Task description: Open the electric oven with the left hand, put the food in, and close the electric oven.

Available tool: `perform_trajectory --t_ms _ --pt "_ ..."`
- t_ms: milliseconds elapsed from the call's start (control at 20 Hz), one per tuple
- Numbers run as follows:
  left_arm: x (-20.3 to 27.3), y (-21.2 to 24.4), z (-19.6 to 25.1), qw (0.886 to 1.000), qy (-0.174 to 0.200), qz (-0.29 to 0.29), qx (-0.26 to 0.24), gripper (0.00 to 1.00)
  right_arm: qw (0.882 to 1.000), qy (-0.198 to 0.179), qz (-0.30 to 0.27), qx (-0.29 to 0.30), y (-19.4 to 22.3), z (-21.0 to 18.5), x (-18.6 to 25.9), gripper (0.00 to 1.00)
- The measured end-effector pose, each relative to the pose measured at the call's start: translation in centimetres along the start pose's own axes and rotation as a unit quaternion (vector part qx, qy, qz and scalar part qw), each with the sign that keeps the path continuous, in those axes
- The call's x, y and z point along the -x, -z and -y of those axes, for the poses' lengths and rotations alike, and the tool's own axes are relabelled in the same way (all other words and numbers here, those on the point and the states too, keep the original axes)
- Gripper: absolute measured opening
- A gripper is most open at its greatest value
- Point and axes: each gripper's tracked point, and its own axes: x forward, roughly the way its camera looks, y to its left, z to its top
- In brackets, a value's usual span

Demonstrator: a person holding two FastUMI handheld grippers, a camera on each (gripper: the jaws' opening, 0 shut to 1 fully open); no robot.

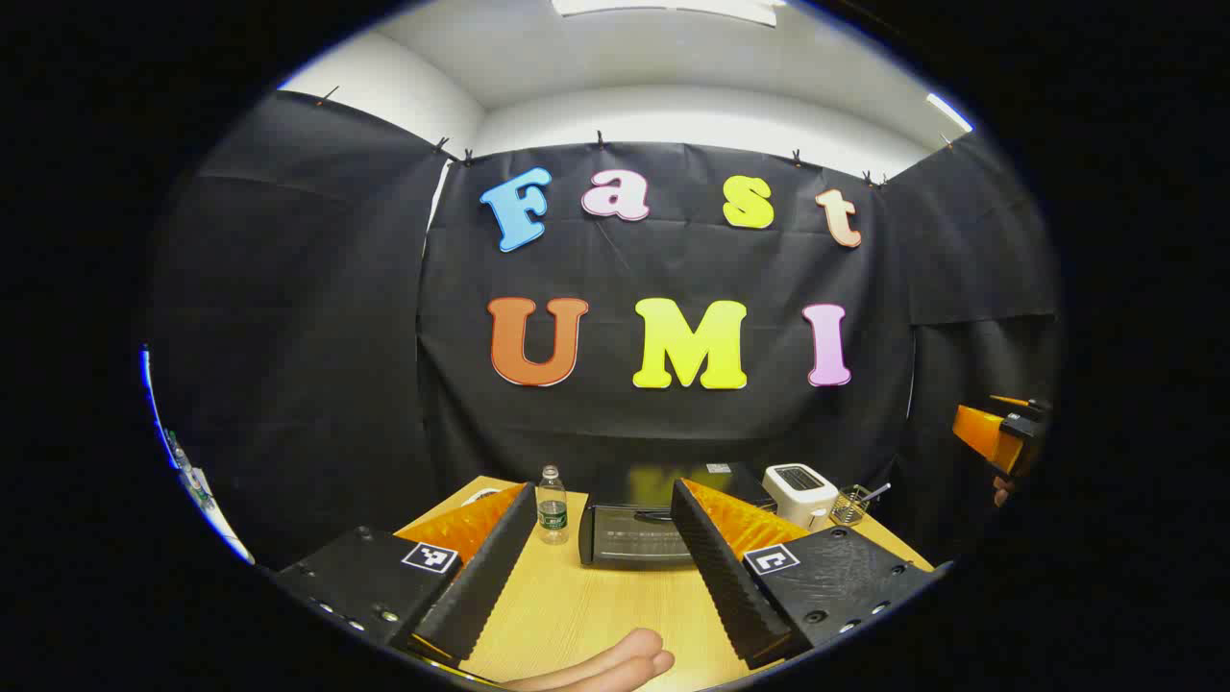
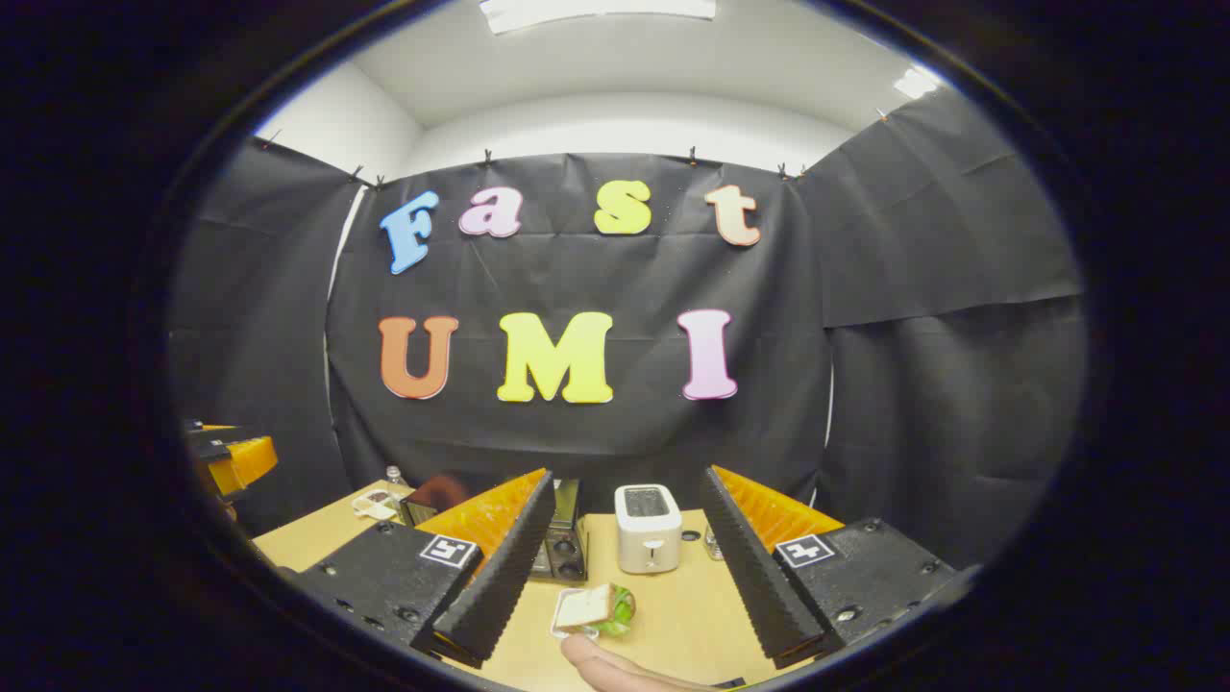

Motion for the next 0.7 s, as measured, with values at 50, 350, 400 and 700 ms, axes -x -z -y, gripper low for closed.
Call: perform_trajectory --t_ms 50,350,400,700 --pt "0.2 0.0 0.1 1.0 0.003 -0.001 -0.002 0.92 1.0 0.001 -0.001 -0.002 -0.1 0.1 0.3 0.98" --pt "0.8 1.2 2.1 0.999 0.023 -0.022 -0.018 0.93 1.0 -0.001 0.001 -0.012 0.2 2.1 1.7 0.91" --pt "1.0 1.4 2.8 0.999 0.033 -0.025 -0.015 0.93 1.0 -0.002 0.003 -0.012 0.2 2.3 2.0 0.91" --pt "1.4 0.7 4.8 0.998 0.06 -0.011 -0.017 0.93 1.0 0.015 0.017 -0.013 -0.1 4.2 3.4 0.9"
